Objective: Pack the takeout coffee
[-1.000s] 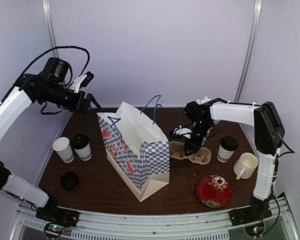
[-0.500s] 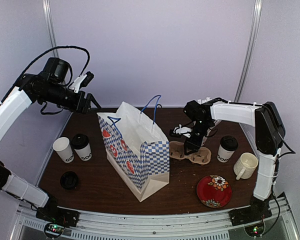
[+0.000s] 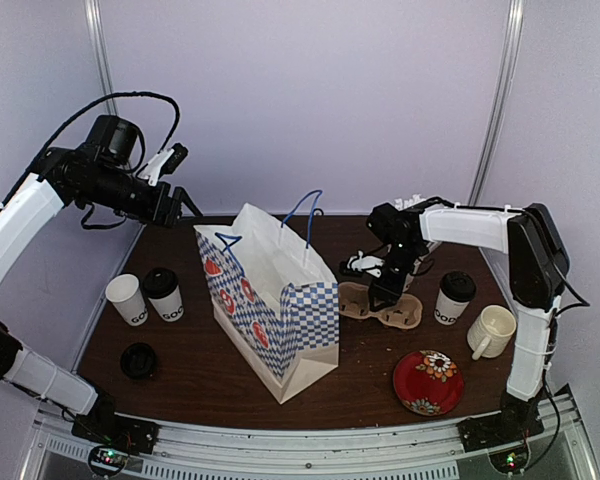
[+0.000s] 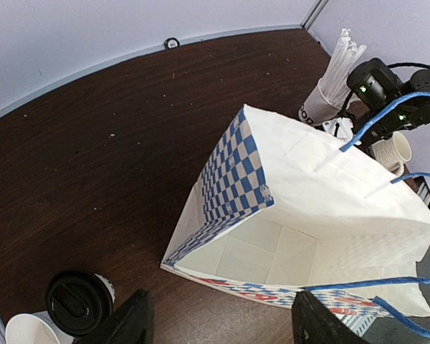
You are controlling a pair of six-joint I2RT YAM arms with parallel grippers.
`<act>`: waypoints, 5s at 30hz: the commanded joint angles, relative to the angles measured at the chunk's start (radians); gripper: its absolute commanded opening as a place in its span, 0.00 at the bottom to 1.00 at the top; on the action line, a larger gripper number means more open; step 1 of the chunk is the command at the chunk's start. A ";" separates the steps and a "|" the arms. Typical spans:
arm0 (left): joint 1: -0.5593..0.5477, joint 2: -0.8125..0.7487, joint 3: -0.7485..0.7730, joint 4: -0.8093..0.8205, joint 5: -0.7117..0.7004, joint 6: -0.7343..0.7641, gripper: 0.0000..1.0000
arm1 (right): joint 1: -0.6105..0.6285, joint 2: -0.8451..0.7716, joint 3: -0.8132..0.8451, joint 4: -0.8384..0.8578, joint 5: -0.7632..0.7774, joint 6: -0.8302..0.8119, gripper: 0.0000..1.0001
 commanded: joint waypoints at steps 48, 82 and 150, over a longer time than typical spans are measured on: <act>-0.106 0.253 0.298 0.197 0.390 0.542 0.72 | 0.045 -0.306 -0.102 -0.074 -0.062 0.077 0.32; -0.293 0.623 0.624 0.062 0.133 0.661 0.00 | 0.071 -0.512 -0.084 -0.255 -0.170 0.082 0.33; -0.299 0.416 0.585 0.041 0.318 -0.148 0.00 | 0.456 -0.180 0.917 -0.282 -0.189 -0.051 0.34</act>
